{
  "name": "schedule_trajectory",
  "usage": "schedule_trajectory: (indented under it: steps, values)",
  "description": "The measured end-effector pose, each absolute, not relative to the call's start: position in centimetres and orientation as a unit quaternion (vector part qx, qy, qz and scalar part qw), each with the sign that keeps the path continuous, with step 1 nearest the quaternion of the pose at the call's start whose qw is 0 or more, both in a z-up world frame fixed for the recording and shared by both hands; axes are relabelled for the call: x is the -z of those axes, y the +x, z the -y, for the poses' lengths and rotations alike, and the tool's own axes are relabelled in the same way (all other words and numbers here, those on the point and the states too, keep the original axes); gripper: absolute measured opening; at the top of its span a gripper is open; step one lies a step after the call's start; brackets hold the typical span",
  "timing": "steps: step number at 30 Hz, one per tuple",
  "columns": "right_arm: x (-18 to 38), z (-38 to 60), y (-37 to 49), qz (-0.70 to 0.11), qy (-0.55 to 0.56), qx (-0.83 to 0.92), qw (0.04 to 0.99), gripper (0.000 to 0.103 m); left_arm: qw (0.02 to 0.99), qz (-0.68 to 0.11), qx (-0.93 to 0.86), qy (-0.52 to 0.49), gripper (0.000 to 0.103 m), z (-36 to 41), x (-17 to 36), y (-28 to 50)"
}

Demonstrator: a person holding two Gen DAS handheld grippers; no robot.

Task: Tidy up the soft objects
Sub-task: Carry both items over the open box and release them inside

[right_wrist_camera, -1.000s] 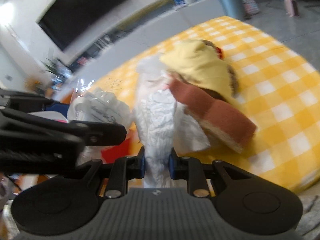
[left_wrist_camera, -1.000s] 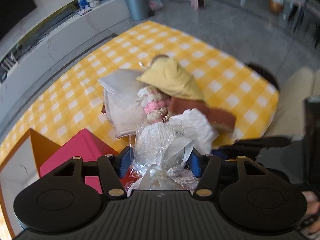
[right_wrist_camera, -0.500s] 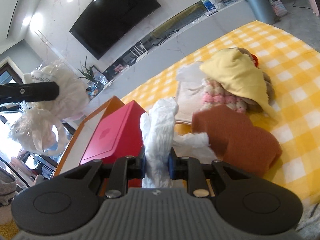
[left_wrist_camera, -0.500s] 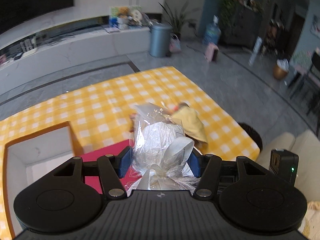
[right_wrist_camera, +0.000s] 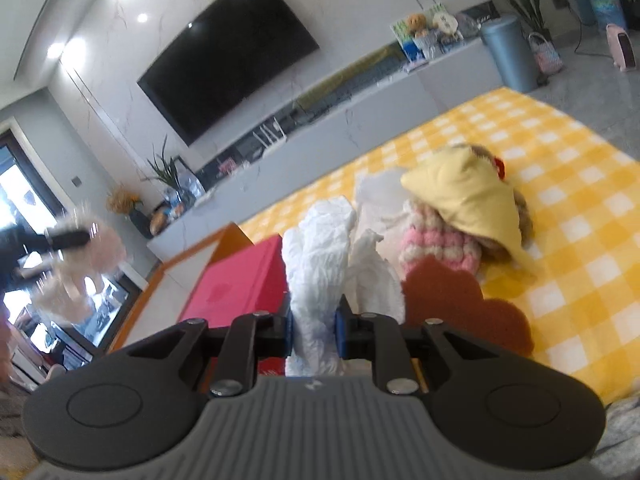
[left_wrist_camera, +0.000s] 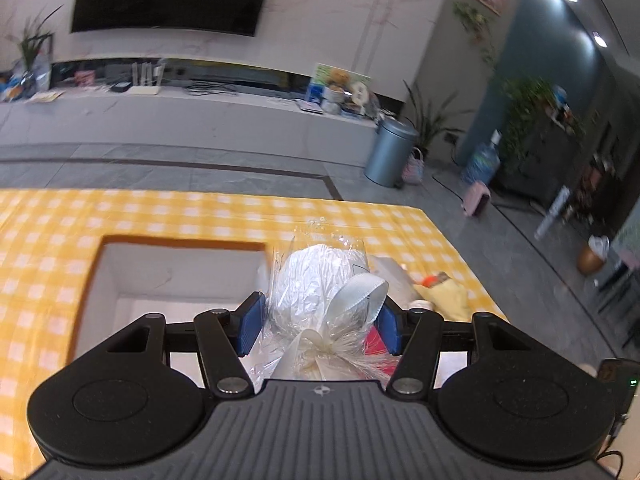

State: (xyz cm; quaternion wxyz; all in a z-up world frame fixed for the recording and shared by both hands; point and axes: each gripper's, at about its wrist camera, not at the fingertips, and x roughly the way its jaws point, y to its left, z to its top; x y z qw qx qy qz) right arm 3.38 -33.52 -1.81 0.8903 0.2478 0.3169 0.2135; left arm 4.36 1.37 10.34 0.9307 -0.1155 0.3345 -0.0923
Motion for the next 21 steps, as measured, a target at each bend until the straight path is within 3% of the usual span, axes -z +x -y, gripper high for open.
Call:
schedule_trajectory:
  steps: [11, 21]
  values:
    - [-4.0, 31.8, 1.4, -0.274, 0.289, -0.243, 0.885, 0.018, 0.932, -0.346, 0.033, -0.101, 0.067, -7.1, -6.1, 2.1]
    - [-9.8, 21.1, 1.4, -0.267, 0.213, -0.293, 0.893, 0.019, 0.939, -0.335, 0.030, -0.075, 0.067, -8.6, -4.6, 0.7]
